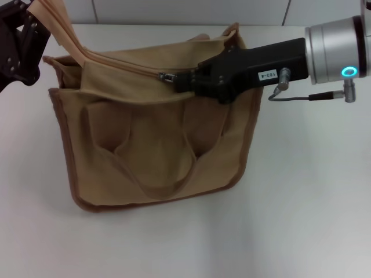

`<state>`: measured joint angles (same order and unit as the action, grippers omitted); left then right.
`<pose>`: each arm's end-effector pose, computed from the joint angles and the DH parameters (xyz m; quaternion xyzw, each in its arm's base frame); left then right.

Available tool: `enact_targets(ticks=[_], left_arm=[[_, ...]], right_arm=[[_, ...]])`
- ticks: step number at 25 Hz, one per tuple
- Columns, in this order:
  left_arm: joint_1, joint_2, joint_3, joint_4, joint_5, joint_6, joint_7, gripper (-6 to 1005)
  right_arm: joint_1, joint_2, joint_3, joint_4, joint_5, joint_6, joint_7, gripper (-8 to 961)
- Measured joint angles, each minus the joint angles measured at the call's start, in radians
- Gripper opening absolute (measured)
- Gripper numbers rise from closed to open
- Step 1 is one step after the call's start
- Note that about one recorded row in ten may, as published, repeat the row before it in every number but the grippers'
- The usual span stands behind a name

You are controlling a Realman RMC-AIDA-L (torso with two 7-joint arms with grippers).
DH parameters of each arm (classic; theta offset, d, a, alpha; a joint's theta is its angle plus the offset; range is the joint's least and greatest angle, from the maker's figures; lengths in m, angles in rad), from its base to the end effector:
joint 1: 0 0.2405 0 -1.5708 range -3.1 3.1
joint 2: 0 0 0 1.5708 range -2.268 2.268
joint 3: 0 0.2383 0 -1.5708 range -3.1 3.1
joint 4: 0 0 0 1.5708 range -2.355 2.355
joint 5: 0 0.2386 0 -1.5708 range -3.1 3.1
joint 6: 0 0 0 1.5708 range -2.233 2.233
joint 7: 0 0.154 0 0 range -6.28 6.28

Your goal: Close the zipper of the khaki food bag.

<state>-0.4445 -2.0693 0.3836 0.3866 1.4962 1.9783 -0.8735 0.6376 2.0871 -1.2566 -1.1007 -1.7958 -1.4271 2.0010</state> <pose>-0.2556 0.2983 0.0660 -0.7687 -0.0276 -0.5607 0.3065 0.0906 0.3811 -0.0150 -0.9625 0.1828 0.1982 0.0294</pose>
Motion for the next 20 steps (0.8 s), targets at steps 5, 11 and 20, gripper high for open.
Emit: enact_targets(ticks=[5, 11, 20], left_arm=[[-0.001, 0.0, 0.0, 0.0, -0.001, -0.002, 0.0, 101], [-0.001, 0.0, -0.002, 0.0, -0.006, -0.005, 0.0, 103], [0.0, 0.003, -0.004, 0.0, -0.016, -0.015, -0.001, 105]], right_arm=[[-0.036, 0.001, 0.006, -0.038, 0.001, 0.009, -0.004, 9], [-0.078, 0.0, 0.011, -0.066, 0.0, 0.012, -0.005, 10], [-0.14, -0.002, 0.056, -0.097, 0.012, 0.0, -0.048, 10]])
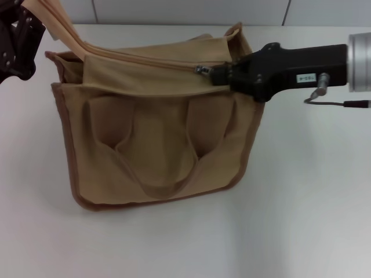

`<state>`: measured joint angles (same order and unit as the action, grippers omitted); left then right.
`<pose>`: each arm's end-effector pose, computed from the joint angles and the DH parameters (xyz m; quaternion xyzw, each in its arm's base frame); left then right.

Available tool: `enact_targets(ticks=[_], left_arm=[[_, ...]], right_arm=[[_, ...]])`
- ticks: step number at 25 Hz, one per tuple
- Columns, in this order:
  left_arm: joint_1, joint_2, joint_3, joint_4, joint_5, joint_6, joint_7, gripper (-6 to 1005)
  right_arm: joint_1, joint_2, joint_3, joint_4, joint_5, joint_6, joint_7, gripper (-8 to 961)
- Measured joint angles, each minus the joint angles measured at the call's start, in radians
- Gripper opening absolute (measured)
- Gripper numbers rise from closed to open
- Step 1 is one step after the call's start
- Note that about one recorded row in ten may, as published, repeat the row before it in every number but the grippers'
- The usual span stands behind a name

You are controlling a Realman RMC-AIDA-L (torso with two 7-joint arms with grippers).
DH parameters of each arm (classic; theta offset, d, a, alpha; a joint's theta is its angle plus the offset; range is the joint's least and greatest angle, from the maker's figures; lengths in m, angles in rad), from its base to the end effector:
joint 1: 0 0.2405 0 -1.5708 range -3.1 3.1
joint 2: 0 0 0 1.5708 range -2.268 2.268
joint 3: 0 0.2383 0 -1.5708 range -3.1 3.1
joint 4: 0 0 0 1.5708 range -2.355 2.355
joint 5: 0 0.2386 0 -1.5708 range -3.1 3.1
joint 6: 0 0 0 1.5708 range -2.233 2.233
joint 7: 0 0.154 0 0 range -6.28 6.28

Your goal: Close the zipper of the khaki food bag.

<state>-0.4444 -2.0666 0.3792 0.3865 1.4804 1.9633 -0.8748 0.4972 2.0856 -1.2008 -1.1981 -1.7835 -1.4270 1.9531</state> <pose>-0.2576 0.3011 0.0692 -0.7645 -0.0308 -0.5597 0.3183 0.1254 0.3745 0.0135 -0.9525 0.1924 0.2196 0.0869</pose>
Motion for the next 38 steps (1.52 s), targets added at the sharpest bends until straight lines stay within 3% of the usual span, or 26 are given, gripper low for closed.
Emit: enact_targets(ticks=[16, 38], left_arm=[[-0.002, 0.0, 0.0, 0.0, -0.001, -0.003, -0.004, 108], [-0.007, -0.001, 0.003, -0.001, 0.0, -0.027, 0.0, 113]], right_arm=[[-0.084, -0.005, 0.182, 0.113, 0.173, -0.129, -0.195, 9], [-0.114, -0.022, 0.451, 0.354, 0.173, -0.291, -0.374, 15]])
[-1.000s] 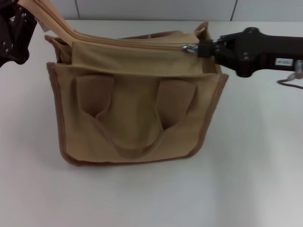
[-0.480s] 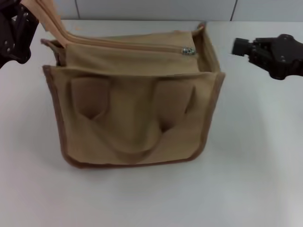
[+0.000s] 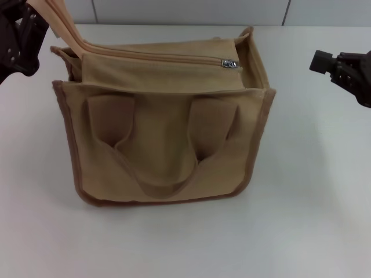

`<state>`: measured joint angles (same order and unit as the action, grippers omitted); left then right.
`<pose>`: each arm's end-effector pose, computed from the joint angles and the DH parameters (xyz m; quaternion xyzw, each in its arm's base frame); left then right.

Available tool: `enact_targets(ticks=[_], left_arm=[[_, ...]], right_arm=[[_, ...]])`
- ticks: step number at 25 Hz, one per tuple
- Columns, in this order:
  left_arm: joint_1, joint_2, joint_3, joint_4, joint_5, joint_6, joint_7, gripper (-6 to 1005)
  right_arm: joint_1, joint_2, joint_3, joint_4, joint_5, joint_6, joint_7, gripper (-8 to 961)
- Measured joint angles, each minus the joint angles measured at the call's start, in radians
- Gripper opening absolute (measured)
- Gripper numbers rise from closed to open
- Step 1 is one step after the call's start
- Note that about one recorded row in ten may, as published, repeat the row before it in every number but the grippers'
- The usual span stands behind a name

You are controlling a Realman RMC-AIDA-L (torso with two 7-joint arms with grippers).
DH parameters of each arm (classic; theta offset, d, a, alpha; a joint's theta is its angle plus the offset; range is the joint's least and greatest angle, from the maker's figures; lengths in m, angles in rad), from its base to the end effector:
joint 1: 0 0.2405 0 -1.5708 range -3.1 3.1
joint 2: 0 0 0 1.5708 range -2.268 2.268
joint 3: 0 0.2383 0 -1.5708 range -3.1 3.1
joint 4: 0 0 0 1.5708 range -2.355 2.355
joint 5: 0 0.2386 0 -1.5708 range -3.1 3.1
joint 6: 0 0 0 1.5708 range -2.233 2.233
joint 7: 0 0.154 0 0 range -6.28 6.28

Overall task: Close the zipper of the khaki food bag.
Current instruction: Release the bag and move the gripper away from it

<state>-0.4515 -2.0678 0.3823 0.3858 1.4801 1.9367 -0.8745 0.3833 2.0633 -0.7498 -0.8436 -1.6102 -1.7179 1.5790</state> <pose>-0.2573 0.3061 0.0673 -0.7665 -0.0369 -0.5543 0.3224 0.2390 0.3321 0.0679 -0.8790 0.2273 0.3950 0.1402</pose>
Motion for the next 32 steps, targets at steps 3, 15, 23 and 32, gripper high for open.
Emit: enact_targets(ticks=[3, 15, 23, 32], left_arm=[[0.0, 0.0, -0.002, -0.007, 0.0, -0.002, 0.003, 114], [0.013, 0.006, -0.011, -0.026, 0.003, -0.05, -0.082, 117], [0.061, 0.058, 0.01, 0.084, 0.031, -0.059, -0.332, 443], [0.1, 0.234, 0.023, 0.271, 0.256, 0.042, -0.678, 777]], right_arm=[[0.007, -0.014, 0.007, 0.042, 0.0, -0.015, -0.004, 31], [0.026, -0.03, 0.018, 0.178, -0.003, -0.13, -0.146, 182], [0.026, -0.029, 0.006, 0.195, -0.044, -0.156, -0.195, 464], [0.04, -0.026, 0.006, 0.198, -0.112, -0.161, -0.216, 754]])
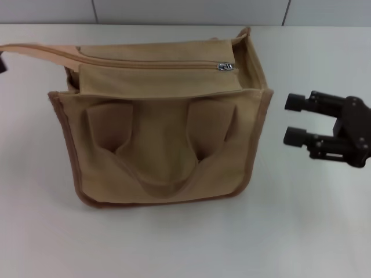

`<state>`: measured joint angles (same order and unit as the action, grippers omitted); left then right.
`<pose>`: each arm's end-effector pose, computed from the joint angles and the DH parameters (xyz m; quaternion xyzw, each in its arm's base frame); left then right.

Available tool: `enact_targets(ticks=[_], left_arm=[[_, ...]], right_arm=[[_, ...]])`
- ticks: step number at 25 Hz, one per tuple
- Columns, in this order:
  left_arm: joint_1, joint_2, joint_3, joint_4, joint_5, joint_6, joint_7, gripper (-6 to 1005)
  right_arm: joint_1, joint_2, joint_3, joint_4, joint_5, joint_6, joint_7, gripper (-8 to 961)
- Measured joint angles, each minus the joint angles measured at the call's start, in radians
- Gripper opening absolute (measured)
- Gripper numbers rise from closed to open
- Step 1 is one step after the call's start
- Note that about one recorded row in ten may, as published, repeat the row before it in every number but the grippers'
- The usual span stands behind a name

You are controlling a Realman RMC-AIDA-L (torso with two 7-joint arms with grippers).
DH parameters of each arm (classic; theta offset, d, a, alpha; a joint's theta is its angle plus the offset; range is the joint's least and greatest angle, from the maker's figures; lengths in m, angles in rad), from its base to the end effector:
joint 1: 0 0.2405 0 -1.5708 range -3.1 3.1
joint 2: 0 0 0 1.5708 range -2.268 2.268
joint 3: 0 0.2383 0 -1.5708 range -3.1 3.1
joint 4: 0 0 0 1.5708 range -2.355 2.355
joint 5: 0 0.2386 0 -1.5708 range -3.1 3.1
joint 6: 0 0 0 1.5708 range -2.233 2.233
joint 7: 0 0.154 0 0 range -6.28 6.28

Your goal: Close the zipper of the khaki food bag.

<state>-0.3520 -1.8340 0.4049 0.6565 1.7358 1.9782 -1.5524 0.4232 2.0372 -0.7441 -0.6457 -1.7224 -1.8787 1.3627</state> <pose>-0.3067 0.2870 0.1650 -0.8626 -0.2442 -0.4037 0.1826 0.2479 0.3014 0.0349 -0.9042 0.1738 0.3864 0.0546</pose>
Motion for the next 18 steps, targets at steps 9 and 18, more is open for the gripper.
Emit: enact_targets(ticks=[9, 18], left_arm=[[0.025, 0.077, -0.035, 0.013, -0.027, 0.032, -0.08, 781], [0.025, 0.018, 0.358, 0.017, -0.166, 0.037, -0.01, 782]], right_arm=[[0.01, 0.012, -0.003, 0.0, -0.061, -0.027, -0.067, 754], [0.011, 0.023, -0.006, 0.044, -0.082, -0.006, -0.145, 753]])
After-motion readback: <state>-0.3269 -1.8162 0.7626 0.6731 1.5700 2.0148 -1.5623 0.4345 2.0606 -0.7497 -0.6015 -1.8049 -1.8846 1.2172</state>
